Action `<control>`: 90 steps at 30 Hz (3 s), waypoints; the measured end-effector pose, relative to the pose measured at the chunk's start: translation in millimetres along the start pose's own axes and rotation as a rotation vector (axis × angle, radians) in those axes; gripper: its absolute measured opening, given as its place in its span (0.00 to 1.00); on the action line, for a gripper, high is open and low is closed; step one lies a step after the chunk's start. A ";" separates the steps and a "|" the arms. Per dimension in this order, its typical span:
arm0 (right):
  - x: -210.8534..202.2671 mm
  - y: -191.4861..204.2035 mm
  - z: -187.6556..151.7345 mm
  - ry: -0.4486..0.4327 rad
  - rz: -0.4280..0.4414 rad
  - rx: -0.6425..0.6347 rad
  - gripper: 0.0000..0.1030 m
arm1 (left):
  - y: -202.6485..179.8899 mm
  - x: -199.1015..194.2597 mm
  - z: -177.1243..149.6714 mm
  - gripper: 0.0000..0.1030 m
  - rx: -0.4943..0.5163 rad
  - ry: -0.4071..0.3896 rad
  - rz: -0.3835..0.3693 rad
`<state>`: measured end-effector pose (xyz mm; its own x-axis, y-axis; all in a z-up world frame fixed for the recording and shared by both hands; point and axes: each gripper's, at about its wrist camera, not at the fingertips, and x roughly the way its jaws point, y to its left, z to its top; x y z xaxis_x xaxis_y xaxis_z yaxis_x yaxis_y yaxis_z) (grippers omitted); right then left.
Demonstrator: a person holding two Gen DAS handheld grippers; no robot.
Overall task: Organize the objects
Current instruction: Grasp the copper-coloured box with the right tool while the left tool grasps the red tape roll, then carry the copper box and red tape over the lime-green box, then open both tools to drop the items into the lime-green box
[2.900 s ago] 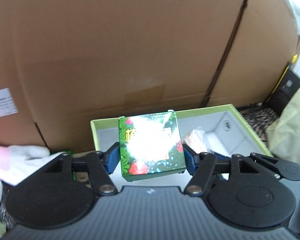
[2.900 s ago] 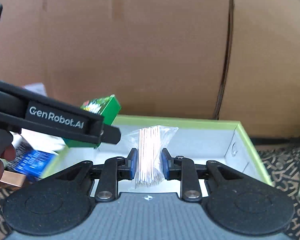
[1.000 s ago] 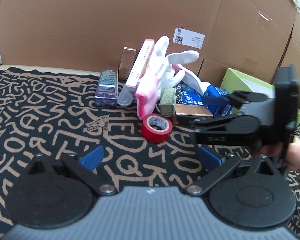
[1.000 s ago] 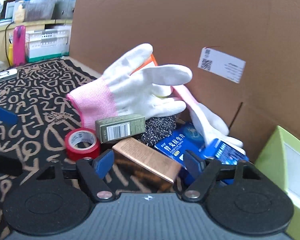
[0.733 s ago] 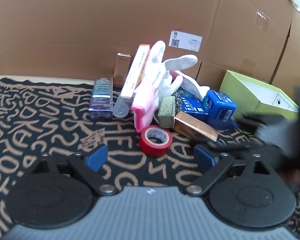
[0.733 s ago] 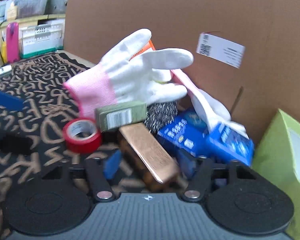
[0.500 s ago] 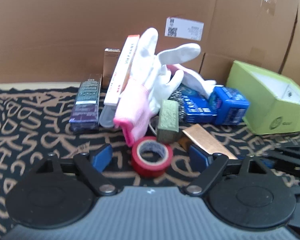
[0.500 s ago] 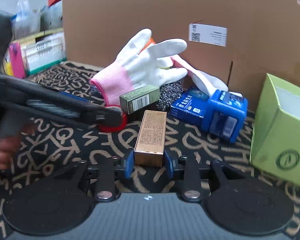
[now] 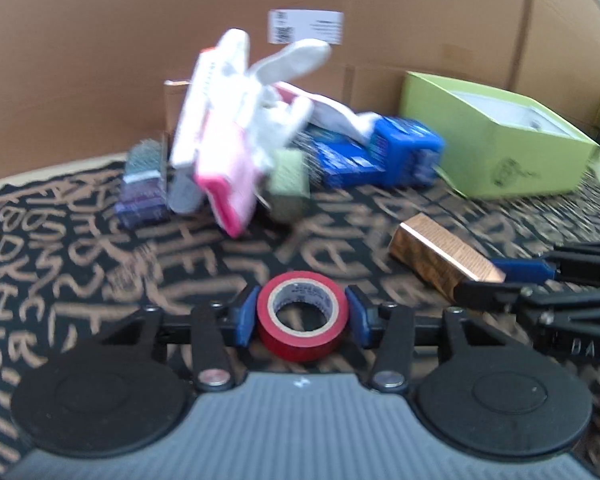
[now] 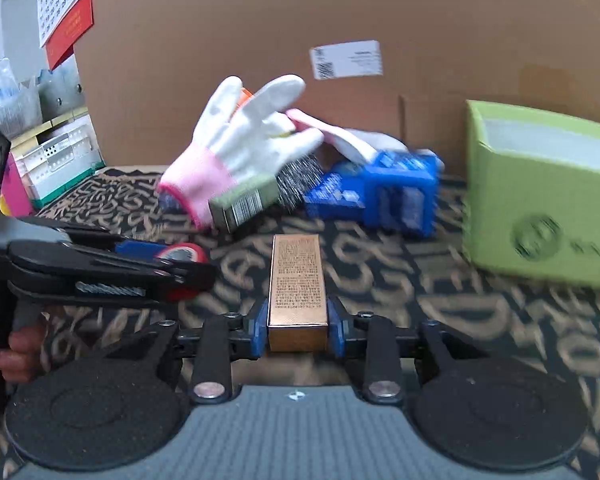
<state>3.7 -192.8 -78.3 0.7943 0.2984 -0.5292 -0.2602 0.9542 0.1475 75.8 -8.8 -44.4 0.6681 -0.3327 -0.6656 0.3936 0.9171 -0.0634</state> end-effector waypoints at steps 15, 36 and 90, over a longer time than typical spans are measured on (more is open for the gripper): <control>-28.6 13.3 -8.3 0.005 -0.092 -0.051 0.48 | -13.7 -9.6 -7.3 0.62 -0.001 0.008 0.036; -21.4 14.3 -15.0 0.043 -0.106 -0.049 0.33 | -23.3 -9.9 -8.1 0.44 0.032 0.009 0.037; -92.2 -214.3 85.6 -0.212 -0.495 0.184 0.74 | -187.7 98.5 178.1 1.00 0.065 -0.163 -0.144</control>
<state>33.2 -423.0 10.4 0.8949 -0.2055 -0.3961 0.2559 0.9635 0.0783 180.2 -252.8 34.3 0.6932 -0.4952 -0.5237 0.5287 0.8432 -0.0975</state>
